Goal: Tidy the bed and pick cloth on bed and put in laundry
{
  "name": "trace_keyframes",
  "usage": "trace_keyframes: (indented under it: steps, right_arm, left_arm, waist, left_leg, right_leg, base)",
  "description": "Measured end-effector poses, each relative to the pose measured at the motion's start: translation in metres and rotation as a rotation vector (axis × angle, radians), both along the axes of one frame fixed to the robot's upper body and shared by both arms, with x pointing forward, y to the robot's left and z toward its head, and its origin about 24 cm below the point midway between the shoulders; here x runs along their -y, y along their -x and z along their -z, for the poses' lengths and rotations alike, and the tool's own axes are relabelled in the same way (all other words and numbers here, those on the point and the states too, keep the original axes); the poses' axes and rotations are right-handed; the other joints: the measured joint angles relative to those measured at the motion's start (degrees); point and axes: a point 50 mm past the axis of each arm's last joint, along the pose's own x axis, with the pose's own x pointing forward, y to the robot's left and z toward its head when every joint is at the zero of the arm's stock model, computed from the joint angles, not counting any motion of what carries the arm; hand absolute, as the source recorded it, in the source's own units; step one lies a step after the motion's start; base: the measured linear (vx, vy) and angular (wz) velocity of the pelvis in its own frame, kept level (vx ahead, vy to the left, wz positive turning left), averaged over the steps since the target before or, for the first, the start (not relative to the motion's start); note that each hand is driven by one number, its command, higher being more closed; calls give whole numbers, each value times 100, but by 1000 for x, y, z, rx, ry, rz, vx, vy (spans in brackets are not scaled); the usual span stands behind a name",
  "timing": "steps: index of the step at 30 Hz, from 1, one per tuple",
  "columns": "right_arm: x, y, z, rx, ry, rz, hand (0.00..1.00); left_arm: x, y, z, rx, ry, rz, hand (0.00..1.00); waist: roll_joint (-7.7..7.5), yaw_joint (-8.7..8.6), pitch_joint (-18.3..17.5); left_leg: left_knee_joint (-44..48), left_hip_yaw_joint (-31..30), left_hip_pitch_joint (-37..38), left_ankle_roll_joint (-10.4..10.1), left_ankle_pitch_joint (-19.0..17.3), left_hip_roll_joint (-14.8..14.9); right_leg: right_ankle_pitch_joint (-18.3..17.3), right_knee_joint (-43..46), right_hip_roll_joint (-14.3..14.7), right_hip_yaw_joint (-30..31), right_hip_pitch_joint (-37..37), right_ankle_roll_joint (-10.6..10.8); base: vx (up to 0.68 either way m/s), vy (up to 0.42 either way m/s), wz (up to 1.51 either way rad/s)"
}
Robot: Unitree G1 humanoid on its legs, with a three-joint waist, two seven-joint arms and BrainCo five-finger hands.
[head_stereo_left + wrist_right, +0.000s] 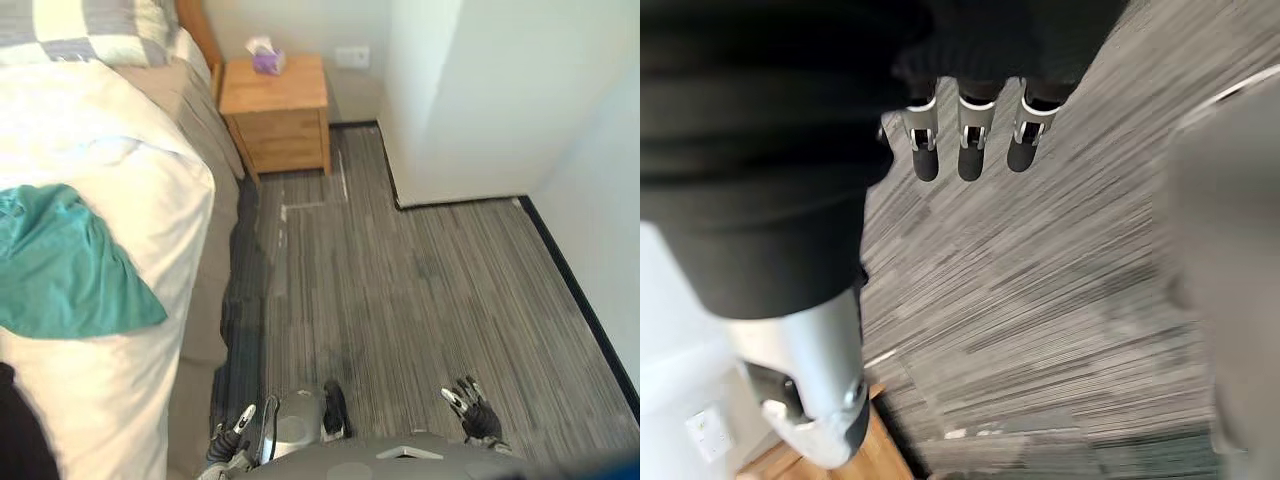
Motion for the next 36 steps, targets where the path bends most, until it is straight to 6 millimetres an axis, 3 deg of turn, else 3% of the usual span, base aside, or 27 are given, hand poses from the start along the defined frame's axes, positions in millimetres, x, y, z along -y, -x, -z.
trace_keyframes:
  steps: [4,7,9,12,13,14,17,18,19,21,23,25,28,29,30,31,32,34,36]
  right_arm:
    - [-6,-7,-2,26,-5,-26,0]
    - [-7,-12,-3,46,-17,-38,0]
    - [-8,-12,-4,59,-32,-33,0]
    - [-12,-20,-7,102,-32,-74,0]
    - [-13,-26,-10,128,-28,-92,0]
    - [-11,-34,-13,157,-8,-106,0]
    - [-8,-42,-17,185,25,-150,0]
    - [-7,-42,-17,171,31,-143,0]
    - [-6,-42,-17,168,32,-141,0]
    - [-4,-45,-17,158,44,-133,0]
    - [-7,-41,-14,134,39,-148,0]
    - [-12,-37,-12,117,28,-162,0]
    - [-14,-42,-14,134,24,-170,0]
    - [-13,-42,-14,139,25,-156,0]
    - [-10,-42,-16,147,36,-145,0]
    - [-13,-41,-15,144,24,-136,0]
    - [-20,-45,-16,160,11,-141,0]
    - [-27,-54,-19,188,3,-162,0]
    - [-32,-61,-21,208,1,-182,0]
  left_arm:
    - [2,-8,0,12,10,-12,0]
    - [7,-24,0,35,38,-41,0]
    - [12,-34,0,55,54,-39,0]
    - [17,-40,-1,70,62,-36,0]
    - [20,-41,0,71,69,-47,0]
    - [27,-41,1,69,87,-45,0]
    - [31,-37,2,55,83,-28,0]
    - [32,-35,2,43,84,-34,0]
    - [32,-35,2,43,85,-35,0]
    - [28,-36,1,64,81,-80,0]
    - [21,-39,-2,87,62,-93,0]
    - [15,-44,-5,108,51,-70,0]
    - [18,-52,-7,131,70,-53,0]
    - [20,-54,-7,131,81,-44,0]
    - [26,-54,-5,121,107,-37,0]
    - [22,-56,-6,126,101,-43,0]
    - [16,-59,-9,142,85,-46,0]
    - [11,-62,-11,163,77,-70,0]
    - [8,-61,-12,165,68,-74,0]
  waist:
    - [110,-62,-27]
    - [155,-75,14]
    - [159,-77,20]
    - [147,-102,126]
    - [201,-156,179]
    - [344,-176,238]
    - [425,-124,248]
    - [540,-137,147]
    - [538,-150,147]
    - [661,-213,182]
    - [600,-143,250]
    - [485,-59,260]
    - [437,-37,278]
    - [451,-42,275]
    - [512,-26,287]
    - [402,-31,280]
    - [182,-26,285]
    - [49,114,353]
    - [-8,146,374]
  left_leg:
    - [-691,-474,943,-69,-33,154]
    - [-889,-861,1463,-137,-72,494]
    - [-865,-1127,1619,-147,-78,617]
    - [-783,-1523,1883,-500,-338,654]
    - [-682,-1697,2040,-680,-568,765]
    - [-562,-1747,2114,-764,-594,866]
    - [-106,-1853,2092,-881,-477,979]
    - [719,-2000,1681,-941,-349,1117]
    - [962,-2023,1561,-973,-281,1148]
    - [3550,-2103,277,-1268,483,1566]
    - [4745,-1765,-446,-1274,362,1842]
    - [4704,-1327,-855,-1232,146,1850]
    - [2946,-253,-1286,-1007,-93,1565]
    - [1672,273,-1266,-711,290,1315]
    - [759,802,-1193,137,824,1137]
    - [592,877,-1038,135,807,1037]
    - [330,859,-1002,223,892,791]
    - [328,1049,-1013,223,892,757]
    - [673,1768,-1027,235,879,870]
  right_leg:
    - [-147,138,89,-263,-1018,-135]
    - [-380,-1393,455,-640,-1360,-261]
    - [-186,-2680,687,-629,-1467,-357]
    - [389,-4149,852,-114,-1557,-335]
    - [942,-3846,885,36,-1525,-505]
    - [400,-3259,872,-50,-1581,-601]
    - [-499,-2291,742,-198,-1695,-664]
    - [-827,-2170,770,-378,-1619,-693]
    - [-883,-2181,788,-402,-1575,-680]
    - [-1076,-2602,1019,-690,-944,-739]
    - [-1061,-3041,1100,-944,-234,-828]
    - [-1036,-3565,1086,-1081,388,-845]
    - [-984,-4096,984,-1333,1044,-761]
    - [-1030,-4041,931,-1459,1155,-672]
    - [-1142,-3905,949,-1579,1238,-471]
    - [-1204,-3861,851,-1593,1274,-367]
    - [-1128,-3879,721,-1584,1259,-261]
    - [-862,-4325,778,-1583,1498,-159]
    - [-564,-4824,819,-1609,1854,-74]
  base:
    - [462,30,60]
    - [476,-143,74]
    - [369,-188,80]
    - [477,-279,94]
    - [479,-340,103]
    - [550,-404,82]
    - [480,-349,35]
    - [471,-307,35]
    - [446,-297,38]
    - [351,-254,41]
    - [481,-259,36]
    - [384,-154,28]
    - [453,-29,36]
    - [467,51,61]
    - [445,50,78]
    - [398,43,97]
    - [379,39,78]
    - [353,46,44]
    - [241,60,35]
